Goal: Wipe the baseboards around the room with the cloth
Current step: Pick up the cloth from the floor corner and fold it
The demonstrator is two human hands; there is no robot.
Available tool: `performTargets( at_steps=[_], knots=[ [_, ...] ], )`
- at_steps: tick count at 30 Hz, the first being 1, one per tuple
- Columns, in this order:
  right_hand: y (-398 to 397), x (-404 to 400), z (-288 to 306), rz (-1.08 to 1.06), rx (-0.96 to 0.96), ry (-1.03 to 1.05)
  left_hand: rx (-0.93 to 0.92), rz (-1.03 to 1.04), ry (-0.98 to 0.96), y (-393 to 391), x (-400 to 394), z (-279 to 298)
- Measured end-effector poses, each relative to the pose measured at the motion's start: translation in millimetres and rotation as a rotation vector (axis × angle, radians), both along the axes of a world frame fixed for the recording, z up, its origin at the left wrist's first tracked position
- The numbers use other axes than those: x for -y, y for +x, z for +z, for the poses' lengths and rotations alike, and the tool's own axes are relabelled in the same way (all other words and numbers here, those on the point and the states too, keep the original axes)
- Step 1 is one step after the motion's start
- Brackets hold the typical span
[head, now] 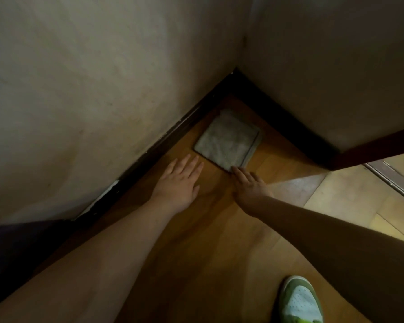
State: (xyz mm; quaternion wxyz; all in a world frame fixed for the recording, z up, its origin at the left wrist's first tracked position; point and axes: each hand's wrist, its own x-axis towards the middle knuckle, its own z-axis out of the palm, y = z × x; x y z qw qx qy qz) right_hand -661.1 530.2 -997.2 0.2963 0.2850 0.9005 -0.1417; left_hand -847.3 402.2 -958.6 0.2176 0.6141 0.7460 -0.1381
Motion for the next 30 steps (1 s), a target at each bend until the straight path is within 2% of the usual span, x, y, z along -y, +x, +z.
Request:
performTargets(
  at_steps=[6,13,16,20,23,26,30],
  knots=[
    [57.4,49.6,3.9,0.139,0.015,-0.119,0.029,-0.082,-0.077,42.5,33.5,-12.4],
    [127.9,127.3,31.5,0.093,0.117,-0.224,0.139,-0.054,-0.439,90.2,94.5,3.0],
    [151.2,159.8,49.2,0.06,0.176,-0.223,0.173,-0.078,-0.51,110.7,119.7,19.7],
    [165.0,201.2,53.0,0.031,0.238,-0.281,0.218,-0.146,-0.459,143.1,147.4,25.6],
    [172.3,224.4,31.8,0.02,0.175,-0.275,0.182,-0.205,-0.363,161.0,165.7,6.7],
    [184.5,240.3,12.1,-0.011,0.115,-0.267,0.144,-0.154,-0.238,164.4,177.8,-17.3],
    [198.5,252.6,7.4,0.012,0.067,-0.263,0.062,-0.186,-0.126,163.8,191.1,-27.6]
  ],
)
